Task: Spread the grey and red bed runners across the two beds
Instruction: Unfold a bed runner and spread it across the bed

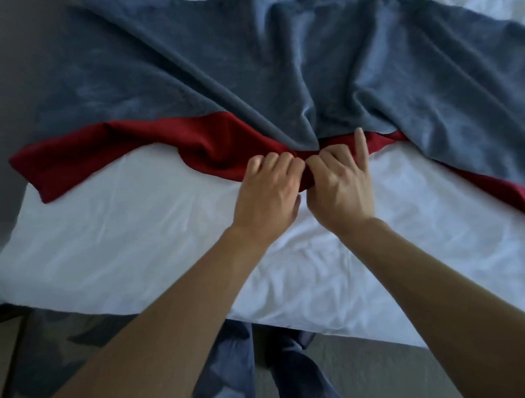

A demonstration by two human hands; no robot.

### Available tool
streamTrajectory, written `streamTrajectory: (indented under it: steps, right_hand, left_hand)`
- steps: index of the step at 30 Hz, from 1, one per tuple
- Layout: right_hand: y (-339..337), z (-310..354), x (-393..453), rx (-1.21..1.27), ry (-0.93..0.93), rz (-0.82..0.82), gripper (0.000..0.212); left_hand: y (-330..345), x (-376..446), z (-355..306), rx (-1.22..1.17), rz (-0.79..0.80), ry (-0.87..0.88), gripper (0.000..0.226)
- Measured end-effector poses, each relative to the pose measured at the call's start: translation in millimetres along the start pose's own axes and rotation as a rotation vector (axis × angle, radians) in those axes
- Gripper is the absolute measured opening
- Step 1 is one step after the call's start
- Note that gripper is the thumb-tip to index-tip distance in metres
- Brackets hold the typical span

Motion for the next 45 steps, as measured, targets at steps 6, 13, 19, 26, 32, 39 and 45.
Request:
streamTrajectory:
  steps: [6, 13, 19, 26, 32, 39, 45]
  right_hand:
    - [5.3, -23.7, -1.3, -0.078, 0.003, 0.073, 0.019]
    - [11.1, -50.0, 8.1, -0.131, 0.044, 0.114, 0.029]
    - [2.6, -66.2, 8.1, -0.113, 0.044, 0.053, 0.019]
    - [-15.9, -130.4, 7.2, -0.108, 0.154, -0.075, 0.029]
    - [-15.3, -154.4, 4.0, -0.059, 0.135, -0.093, 0.019]
    - [-15.7, -214.9, 10.0, -0.029, 0.195, -0.021, 0.026]
    - [-6.7, -242.0, 5.2, -0.021, 0.207, 0.172, 0.033]
  left_hand:
    - [-1.9, 13.7, 26.0, -0.072, -0.014, -0.048, 0.010]
    - [2.0, 18.3, 39.3, -0.070, 0.022, -0.041, 0.012]
    - [6.8, 59.5, -30.1, -0.145, -0.010, 0.153, 0.009]
    - [16.6, 58.1, -16.1, -0.092, 0.077, 0.100, 0.013]
    - [24.5, 95.9, -93.9, -0.134, 0.039, 0.134, 0.011]
    - [13.3, 116.6, -99.0, -0.165, 0.003, -0.024, 0.011]
    - [23.4, 111.4, -88.5, -0.057, 0.125, -0.093, 0.021]
Point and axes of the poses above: each hand's wrist, its own x-axis towards the middle knuckle, its own y-axis out of the palm, z = x × y, the point moved 9 cm from there along x, towards the middle knuckle, and after that the axes turned 4 degrees about y, right-handed, at the moved point
